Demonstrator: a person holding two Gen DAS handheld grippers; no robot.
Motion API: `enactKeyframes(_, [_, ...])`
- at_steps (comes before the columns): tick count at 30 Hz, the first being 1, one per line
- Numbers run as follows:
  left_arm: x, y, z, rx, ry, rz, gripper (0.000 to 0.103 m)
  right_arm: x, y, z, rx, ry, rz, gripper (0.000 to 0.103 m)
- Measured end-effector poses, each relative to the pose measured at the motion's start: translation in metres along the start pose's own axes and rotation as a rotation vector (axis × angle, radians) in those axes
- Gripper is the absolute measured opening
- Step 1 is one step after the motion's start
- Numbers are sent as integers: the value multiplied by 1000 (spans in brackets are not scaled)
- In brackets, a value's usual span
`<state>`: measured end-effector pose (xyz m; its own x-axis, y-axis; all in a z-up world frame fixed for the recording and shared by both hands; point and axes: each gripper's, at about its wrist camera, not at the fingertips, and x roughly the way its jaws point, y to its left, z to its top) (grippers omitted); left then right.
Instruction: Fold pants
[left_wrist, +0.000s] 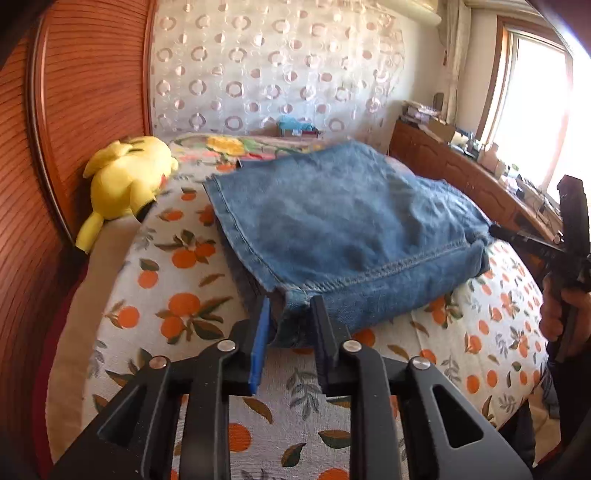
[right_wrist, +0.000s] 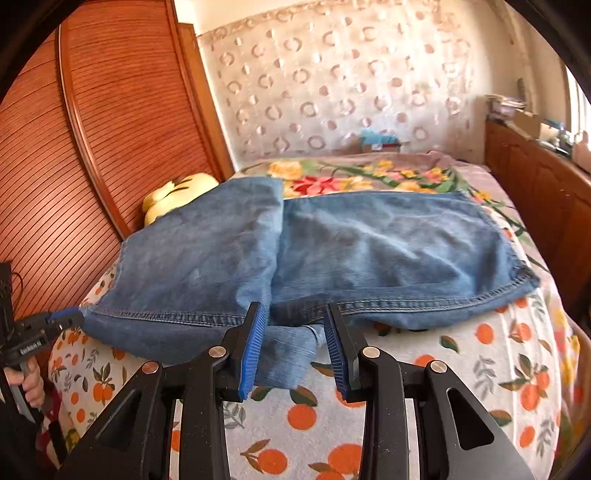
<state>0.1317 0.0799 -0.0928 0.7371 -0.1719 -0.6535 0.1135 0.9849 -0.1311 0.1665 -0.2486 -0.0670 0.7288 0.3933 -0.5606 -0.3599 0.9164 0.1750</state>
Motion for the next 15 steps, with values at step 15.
enactKeyframes(15, [-10, -11, 17, 34, -48, 3, 45, 28, 3, -9, -89, 181, 78, 34])
